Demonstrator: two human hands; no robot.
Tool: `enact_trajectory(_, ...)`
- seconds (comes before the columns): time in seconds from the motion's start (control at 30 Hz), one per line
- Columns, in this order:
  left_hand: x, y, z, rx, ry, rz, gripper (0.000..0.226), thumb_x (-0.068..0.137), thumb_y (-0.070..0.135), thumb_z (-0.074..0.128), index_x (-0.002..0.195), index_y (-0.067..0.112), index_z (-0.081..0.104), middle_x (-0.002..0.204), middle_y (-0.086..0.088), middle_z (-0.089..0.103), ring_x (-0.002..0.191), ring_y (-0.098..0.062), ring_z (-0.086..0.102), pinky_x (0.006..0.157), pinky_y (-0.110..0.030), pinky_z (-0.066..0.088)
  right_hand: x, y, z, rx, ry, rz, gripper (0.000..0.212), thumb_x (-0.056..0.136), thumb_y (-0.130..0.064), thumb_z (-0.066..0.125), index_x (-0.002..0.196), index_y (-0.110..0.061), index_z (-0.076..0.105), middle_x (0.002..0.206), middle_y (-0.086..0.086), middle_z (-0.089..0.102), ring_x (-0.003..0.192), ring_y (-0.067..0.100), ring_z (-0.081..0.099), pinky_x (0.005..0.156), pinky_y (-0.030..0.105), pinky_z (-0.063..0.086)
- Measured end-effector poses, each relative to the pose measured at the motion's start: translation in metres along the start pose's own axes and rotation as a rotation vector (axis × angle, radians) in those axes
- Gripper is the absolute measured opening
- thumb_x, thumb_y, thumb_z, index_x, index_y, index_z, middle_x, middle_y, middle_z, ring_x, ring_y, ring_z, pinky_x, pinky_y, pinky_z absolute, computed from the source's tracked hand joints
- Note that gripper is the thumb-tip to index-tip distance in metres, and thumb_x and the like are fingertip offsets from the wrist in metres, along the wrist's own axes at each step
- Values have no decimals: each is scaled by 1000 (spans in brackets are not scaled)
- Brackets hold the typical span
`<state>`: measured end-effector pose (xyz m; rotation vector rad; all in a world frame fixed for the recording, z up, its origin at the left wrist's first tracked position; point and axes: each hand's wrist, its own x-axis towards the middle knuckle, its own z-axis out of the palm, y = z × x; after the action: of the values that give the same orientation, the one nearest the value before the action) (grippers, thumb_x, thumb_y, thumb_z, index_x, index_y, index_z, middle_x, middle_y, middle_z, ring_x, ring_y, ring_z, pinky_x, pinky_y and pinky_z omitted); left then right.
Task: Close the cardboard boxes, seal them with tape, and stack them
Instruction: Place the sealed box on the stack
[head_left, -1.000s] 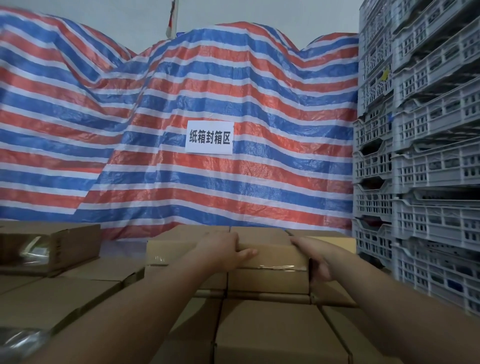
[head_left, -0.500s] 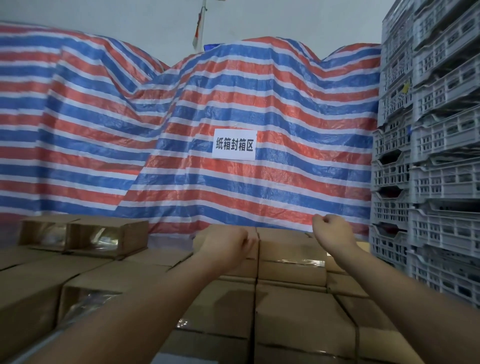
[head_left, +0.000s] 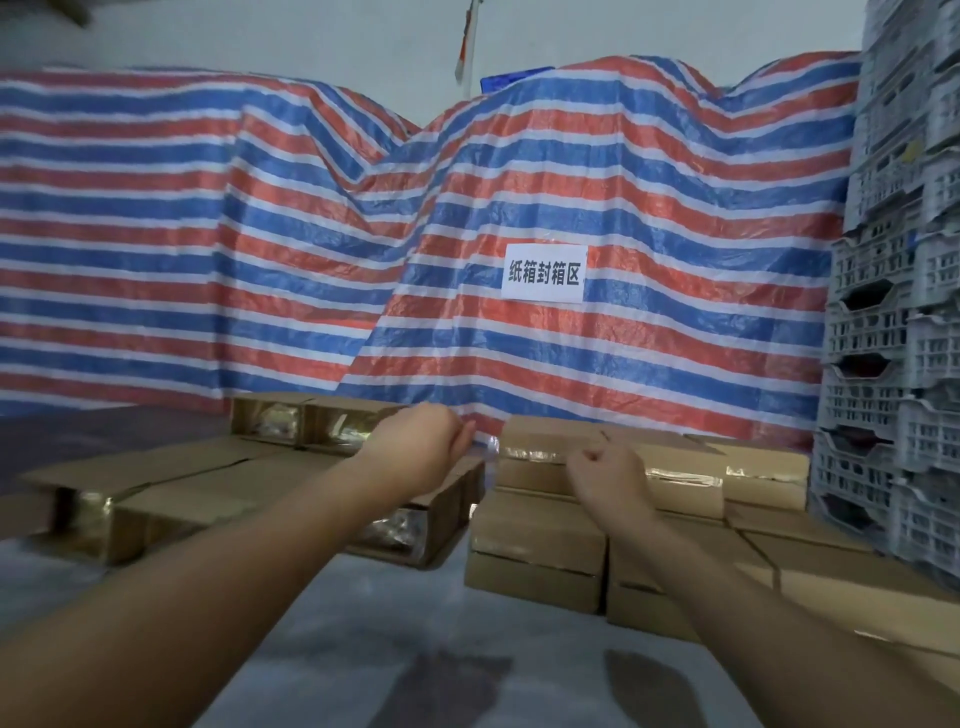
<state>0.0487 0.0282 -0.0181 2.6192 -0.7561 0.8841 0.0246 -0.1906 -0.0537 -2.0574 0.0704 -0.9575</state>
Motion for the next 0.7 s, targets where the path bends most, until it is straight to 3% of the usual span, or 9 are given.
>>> enact_trajectory(0.13,-10,-48,-8,40,15,-147,42,103,51,33,68,32,47,68,4,56,63,-8,56,63,-30,49,-3,-2,54,-5,-196,5,42,97,-17,54,56,-21,45,38,-13,43,37,-1,43,36,10,29)
enact_trajectory(0.23,10,-90,-5,195,-49,-254,22,102,32,49,87,24,64,79,3,60,73,-12,61,74,-32,56,21,-12,103,-40,-310,-16,22,96,-27,56,77,-18,59,66,-5,59,62,7,58,56,22,46)
enact_trajectory(0.3,27,-120,5,243,-70,-308,8,97,20,57,96,22,64,85,3,61,77,-12,62,79,-30,57,46,-24,138,-72,-336,-75,12,94,-34,57,86,-25,59,83,-4,63,79,14,62,69,30,51)
enact_trajectory(0.4,55,-165,23,308,-95,-357,3,95,21,60,97,23,60,85,3,58,75,-11,60,77,-28,54,84,-44,191,-74,-373,-173,6,93,-37,60,95,-35,55,96,-12,62,88,6,60,72,25,50)
enact_trajectory(0.5,88,-209,43,456,-147,-330,16,97,27,58,112,29,58,83,4,54,73,-11,56,70,-27,51,126,-53,247,-187,-382,-231,44,88,-43,60,129,-28,51,126,-2,56,114,21,56,93,40,53)
enact_trajectory(0.57,109,-234,56,575,-200,-248,40,100,28,50,139,35,38,85,1,52,80,-14,57,69,-30,48,151,-57,281,-312,-369,-256,65,88,-46,58,146,-24,39,144,5,44,130,30,45,104,46,47)
enact_trajectory(0.6,118,-248,63,633,-208,-213,45,102,33,44,145,36,30,88,0,53,87,-18,58,74,-34,47,163,-58,296,-357,-379,-261,69,88,-47,58,149,-23,35,148,6,40,134,32,41,107,49,44)
enact_trajectory(0.7,140,-283,85,670,-215,-225,47,102,55,28,135,27,47,124,-6,58,122,-27,50,109,-51,32,192,-52,336,-507,-434,-274,74,89,-49,62,150,-23,31,152,8,34,140,35,33,113,58,33)
